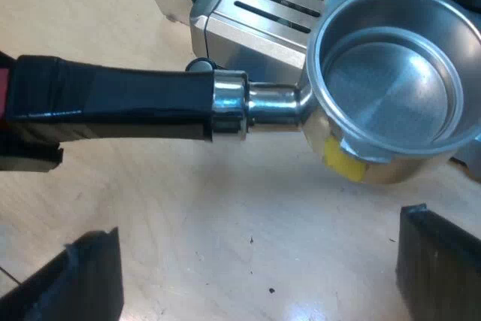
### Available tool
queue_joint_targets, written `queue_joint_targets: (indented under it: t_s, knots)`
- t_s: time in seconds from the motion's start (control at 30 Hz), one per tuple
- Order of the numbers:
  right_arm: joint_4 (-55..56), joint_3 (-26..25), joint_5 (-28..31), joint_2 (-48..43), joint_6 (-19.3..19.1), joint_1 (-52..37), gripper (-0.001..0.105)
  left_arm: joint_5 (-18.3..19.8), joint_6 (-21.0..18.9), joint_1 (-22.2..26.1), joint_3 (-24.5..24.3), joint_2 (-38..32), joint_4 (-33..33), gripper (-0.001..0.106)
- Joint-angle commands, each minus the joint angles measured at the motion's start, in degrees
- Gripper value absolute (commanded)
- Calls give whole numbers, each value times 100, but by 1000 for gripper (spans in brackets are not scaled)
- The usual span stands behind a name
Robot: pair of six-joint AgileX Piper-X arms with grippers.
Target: Put the handle in the coffee machine
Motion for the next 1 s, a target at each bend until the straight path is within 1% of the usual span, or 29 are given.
queue_joint_targets:
  t_s: [0.03,0.13,0.17,0.23,0.3,0.33,0.43,0.5,0.57,0.6,0.63,0.7,0.87,1.0]
  knots:
    - [-130,-48,85,-48,-88,76,75,110,121,357,-91,-83,-205,0]
    - [-197,-48,118,-48,-88,219,75,553,289,886,-91,-83,-189,0]
    - [-212,-48,255,-48,-88,288,75,733,373,1117,-91,-83,-159,0]
    - [-213,-48,476,-48,-88,387,75,908,506,1411,-91,-83,-94,0]
    - [-253,-48,684,-48,-88,472,75,1053,774,1710,-91,-83,64,0]
    - [-322,-48,794,-35,-88,540,75,1056,844,1827,-91,-83,114,0]
    - [-578,-48,927,33,-88,661,75,1125,1087,1982,-91,-83,150,0]
    - [-749,-48,1205,110,-88,748,75,1137,1190,2086,-91,-83,150,0]
    - [-931,-48,1637,256,-88,892,75,1136,1299,2168,-91,-83,190,0]
    - [-947,-48,1670,269,-88,904,75,1136,1364,2177,-91,-83,204,0]
    - [-1011,-48,1871,354,-88,974,75,1136,1478,2269,-91,-83,277,0]
    - [-1113,-48,2097,478,-88,1063,75,1136,1512,2328,-91,-83,292,0]
    - [-1432,-48,2242,760,-88,1139,75,1136,1529,2390,-91,-83,301,0]
    - [-1653,-48,2434,862,-88,1151,75,1167,1554,2596,-10,-22,312,0]
